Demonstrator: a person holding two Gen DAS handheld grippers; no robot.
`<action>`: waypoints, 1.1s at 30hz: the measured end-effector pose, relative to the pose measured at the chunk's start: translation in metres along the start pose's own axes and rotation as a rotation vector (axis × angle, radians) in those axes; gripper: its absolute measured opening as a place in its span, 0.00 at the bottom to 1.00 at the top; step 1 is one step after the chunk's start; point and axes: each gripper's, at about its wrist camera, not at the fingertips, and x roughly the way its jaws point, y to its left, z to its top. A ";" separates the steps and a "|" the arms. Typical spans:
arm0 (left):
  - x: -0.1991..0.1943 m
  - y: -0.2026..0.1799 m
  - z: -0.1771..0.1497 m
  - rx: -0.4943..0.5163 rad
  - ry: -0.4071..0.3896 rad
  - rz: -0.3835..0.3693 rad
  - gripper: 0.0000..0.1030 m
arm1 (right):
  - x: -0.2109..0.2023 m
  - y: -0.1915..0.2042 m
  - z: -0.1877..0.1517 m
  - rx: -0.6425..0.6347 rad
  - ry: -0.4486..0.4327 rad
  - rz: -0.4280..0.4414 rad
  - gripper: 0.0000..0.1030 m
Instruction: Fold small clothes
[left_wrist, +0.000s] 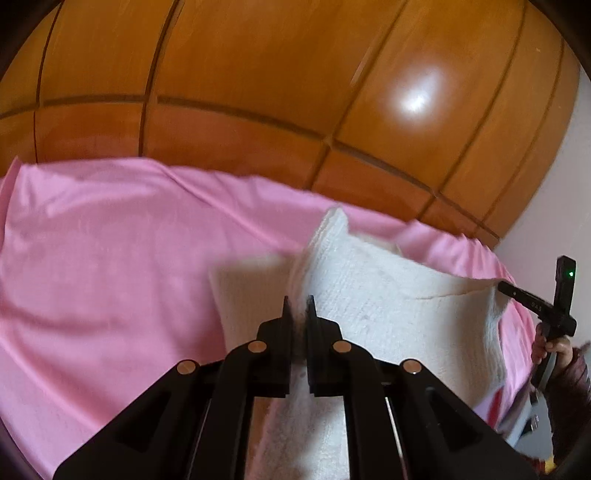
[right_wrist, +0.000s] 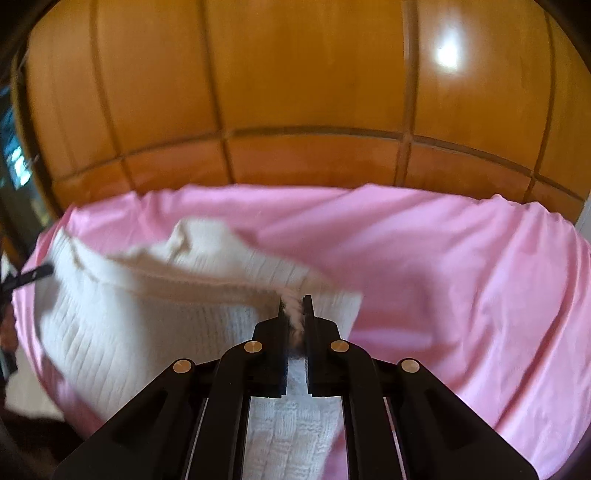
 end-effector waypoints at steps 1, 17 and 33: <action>0.010 0.001 0.010 -0.011 0.001 0.008 0.05 | 0.009 -0.004 0.007 0.017 -0.003 -0.004 0.05; 0.160 0.022 0.037 -0.049 0.180 0.289 0.05 | 0.177 -0.048 0.032 0.222 0.165 -0.195 0.05; 0.132 -0.075 0.024 0.263 0.108 0.157 0.52 | 0.136 0.049 0.026 -0.011 0.120 0.028 0.54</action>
